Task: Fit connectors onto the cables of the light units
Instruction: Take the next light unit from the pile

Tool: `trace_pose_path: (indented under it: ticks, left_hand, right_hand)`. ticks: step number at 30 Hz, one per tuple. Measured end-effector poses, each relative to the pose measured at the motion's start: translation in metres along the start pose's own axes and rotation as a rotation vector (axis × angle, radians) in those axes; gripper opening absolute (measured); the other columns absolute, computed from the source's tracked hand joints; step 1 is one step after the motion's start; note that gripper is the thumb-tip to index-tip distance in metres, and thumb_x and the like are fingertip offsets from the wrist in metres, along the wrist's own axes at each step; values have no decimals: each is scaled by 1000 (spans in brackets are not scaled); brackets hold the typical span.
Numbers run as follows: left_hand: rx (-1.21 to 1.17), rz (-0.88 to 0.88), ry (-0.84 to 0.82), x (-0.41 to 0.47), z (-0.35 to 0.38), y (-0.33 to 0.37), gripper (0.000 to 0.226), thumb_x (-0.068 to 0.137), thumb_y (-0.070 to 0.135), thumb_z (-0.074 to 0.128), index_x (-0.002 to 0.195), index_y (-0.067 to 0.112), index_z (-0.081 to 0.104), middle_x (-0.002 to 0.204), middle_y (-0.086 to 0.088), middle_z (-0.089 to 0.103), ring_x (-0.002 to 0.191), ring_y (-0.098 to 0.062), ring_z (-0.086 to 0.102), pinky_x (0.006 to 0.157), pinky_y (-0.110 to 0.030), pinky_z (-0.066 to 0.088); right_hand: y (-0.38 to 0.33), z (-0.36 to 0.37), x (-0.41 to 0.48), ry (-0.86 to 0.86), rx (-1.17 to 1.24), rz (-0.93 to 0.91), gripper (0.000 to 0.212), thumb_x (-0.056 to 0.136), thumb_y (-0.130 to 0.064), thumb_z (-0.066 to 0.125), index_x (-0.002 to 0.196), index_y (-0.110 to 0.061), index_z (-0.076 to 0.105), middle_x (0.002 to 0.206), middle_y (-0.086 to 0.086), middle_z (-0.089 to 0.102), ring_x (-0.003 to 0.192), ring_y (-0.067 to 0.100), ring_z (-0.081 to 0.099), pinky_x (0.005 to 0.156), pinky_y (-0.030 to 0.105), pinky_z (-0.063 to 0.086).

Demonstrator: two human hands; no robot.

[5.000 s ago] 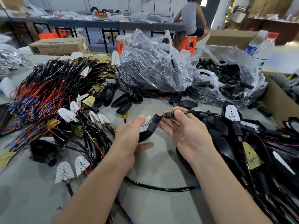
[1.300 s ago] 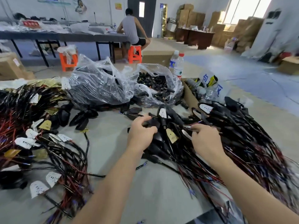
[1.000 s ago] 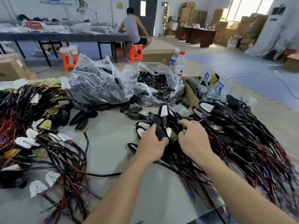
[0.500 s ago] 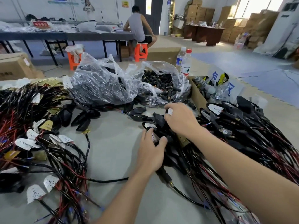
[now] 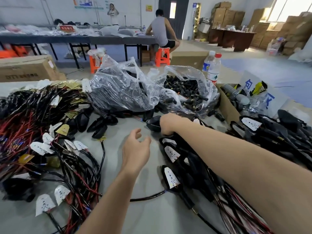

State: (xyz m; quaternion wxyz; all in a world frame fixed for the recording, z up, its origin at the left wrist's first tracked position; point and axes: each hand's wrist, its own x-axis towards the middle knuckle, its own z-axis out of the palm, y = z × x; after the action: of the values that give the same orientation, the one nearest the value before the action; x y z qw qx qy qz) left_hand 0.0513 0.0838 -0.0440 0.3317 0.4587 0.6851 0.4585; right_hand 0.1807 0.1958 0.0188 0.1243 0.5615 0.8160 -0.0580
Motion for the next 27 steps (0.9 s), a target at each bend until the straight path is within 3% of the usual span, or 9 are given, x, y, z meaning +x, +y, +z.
trace_pose_path:
  ticks: [5, 8, 10, 12, 16, 20, 24, 25, 27]
  left_hand:
    - [-60, -14, 46, 9, -4, -9, 63, 89, 28, 68, 148, 29, 46, 141, 8, 59, 117, -7, 57, 99, -27, 41]
    - [-530, -75, -18, 11, -17, -5, 62, 92, 23, 69, 149, 24, 44, 133, 0, 67, 115, -11, 66, 104, -33, 48]
    - [-711, -18, -72, 12, -27, -1, 42, 97, 21, 65, 138, 21, 59, 121, 1, 74, 111, -14, 71, 100, -37, 54]
    - [-728, 50, -69, 12, -34, 4, 27, 100, 14, 62, 126, 18, 68, 116, 0, 76, 107, -15, 73, 95, -35, 58]
    - [-789, 51, -126, 9, -47, 2, 27, 102, 3, 55, 123, 14, 68, 118, -7, 75, 111, -23, 72, 94, -36, 59]
    - [-1032, 66, -203, 2, -61, -8, 26, 105, 4, 46, 123, 11, 64, 121, -10, 73, 114, -27, 70, 91, -36, 59]
    - [-1160, 168, -228, 0, -73, -6, 42, 102, 13, 46, 144, 11, 49, 142, -8, 63, 131, -25, 60, 99, -36, 55]
    - [-1157, 185, -227, 0, -75, -4, 43, 101, 14, 47, 144, 13, 49, 142, -5, 62, 133, -22, 59, 98, -34, 56]
    - [-1168, 173, -237, 0, -77, 2, 44, 95, 15, 55, 139, 20, 57, 134, 0, 67, 127, -17, 62, 92, -28, 57]
  right_hand:
    - [-29, 0, 1, 170, 121, -95, 19, 88, -8, 58, 105, -9, 67, 100, 12, 69, 94, 34, 66, 69, 30, 47]
    - [-44, -4, -15, 223, 385, -227, 17, 90, -8, 61, 103, -15, 70, 87, 6, 69, 83, 28, 63, 56, 28, 38]
    - [-52, 1, -30, 377, 531, -283, 34, 88, -6, 61, 114, -24, 73, 96, 1, 75, 88, 22, 65, 65, 29, 41]
    - [-61, 10, -45, 531, 571, -347, 52, 85, -4, 57, 125, -35, 70, 102, -4, 77, 91, 17, 66, 75, 31, 49]
    - [-68, 29, -45, 608, 516, -258, 55, 86, -7, 60, 134, -33, 58, 105, 2, 72, 95, 29, 64, 80, 38, 51]
    - [-48, 37, -38, 430, 235, -90, 25, 91, -7, 51, 103, -25, 64, 97, 8, 70, 93, 34, 65, 71, 37, 47]
    - [-32, 10, -40, 656, 711, -184, 27, 91, -1, 51, 85, -22, 68, 77, 3, 68, 74, 25, 63, 72, 43, 55]
    - [-34, -3, -45, 752, 819, -236, 28, 91, -1, 51, 88, -20, 71, 75, -2, 67, 70, 15, 62, 73, 39, 56]
    - [-36, -34, -56, 927, 833, -350, 29, 89, -3, 52, 94, -19, 75, 76, -11, 66, 69, 4, 57, 71, 17, 47]
